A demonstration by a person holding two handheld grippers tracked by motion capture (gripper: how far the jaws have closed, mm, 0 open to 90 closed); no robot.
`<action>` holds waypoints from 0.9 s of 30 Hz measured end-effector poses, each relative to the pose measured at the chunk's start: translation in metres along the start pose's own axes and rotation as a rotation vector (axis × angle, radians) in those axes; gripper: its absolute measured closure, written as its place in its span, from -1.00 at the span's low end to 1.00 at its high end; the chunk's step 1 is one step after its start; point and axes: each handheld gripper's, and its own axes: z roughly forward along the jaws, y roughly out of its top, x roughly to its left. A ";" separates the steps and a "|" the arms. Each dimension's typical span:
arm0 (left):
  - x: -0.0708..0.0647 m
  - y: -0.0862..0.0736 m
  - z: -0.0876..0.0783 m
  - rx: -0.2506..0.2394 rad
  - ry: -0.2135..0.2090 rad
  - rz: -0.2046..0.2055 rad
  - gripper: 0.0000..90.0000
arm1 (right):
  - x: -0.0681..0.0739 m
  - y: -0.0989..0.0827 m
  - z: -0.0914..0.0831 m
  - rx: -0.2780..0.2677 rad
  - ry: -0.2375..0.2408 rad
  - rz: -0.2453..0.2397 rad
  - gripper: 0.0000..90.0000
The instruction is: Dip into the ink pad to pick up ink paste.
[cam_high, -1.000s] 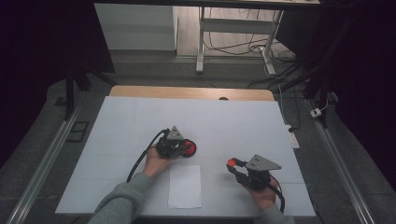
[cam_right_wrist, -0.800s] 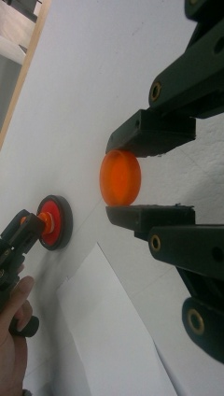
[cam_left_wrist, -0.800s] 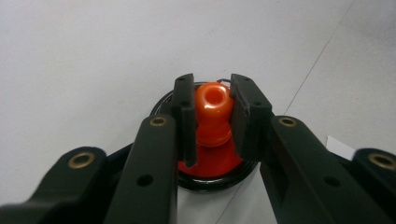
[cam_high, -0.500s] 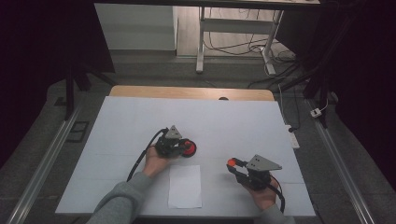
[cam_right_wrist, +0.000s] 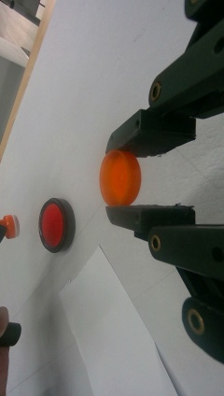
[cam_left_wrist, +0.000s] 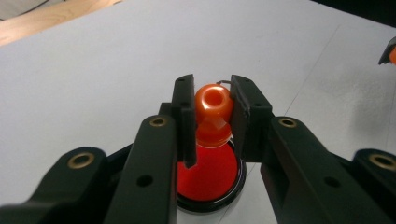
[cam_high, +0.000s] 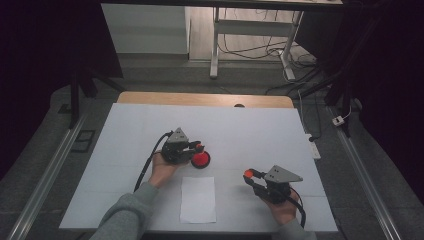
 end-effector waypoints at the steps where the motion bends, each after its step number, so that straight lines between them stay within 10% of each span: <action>1: 0.000 -0.001 0.001 0.006 0.002 0.002 0.61 | 0.000 0.000 0.000 -0.004 0.008 0.003 0.43; 27: 0.000 -0.016 0.024 0.109 0.024 0.036 0.61 | -0.001 0.000 0.000 -0.001 0.008 0.002 0.43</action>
